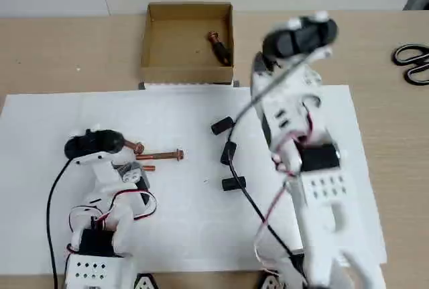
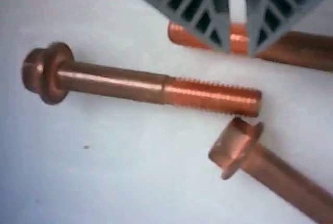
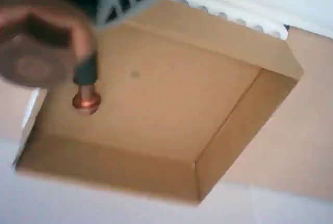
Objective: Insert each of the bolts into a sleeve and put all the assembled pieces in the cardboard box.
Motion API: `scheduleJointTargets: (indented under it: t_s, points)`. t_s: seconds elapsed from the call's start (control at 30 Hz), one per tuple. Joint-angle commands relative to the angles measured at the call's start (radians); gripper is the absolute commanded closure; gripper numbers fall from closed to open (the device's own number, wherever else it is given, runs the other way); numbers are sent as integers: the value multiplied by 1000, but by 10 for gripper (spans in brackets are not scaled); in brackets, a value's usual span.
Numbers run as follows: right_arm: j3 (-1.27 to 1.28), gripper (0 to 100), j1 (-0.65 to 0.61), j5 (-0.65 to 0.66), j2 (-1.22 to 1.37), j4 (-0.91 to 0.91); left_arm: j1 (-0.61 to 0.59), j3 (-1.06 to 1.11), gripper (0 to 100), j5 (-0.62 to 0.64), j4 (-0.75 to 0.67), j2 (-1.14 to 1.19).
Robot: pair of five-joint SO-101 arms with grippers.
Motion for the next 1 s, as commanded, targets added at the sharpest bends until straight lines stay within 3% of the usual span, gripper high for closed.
scheduleJointTargets:
  t_s: [0.0, 0.4, 0.97]
  points:
    - [-184, 996, -21, 9, 174, -35, -6, -4, 993, 15, -26, -9]
    - [-674, 996, -93, 12, 694, -28, -6, -4, 993, 15, -26, -9]
    - [-1290, 995, -91, 17, 1331, -27, -6, -2, 993, 15, -26, -9]
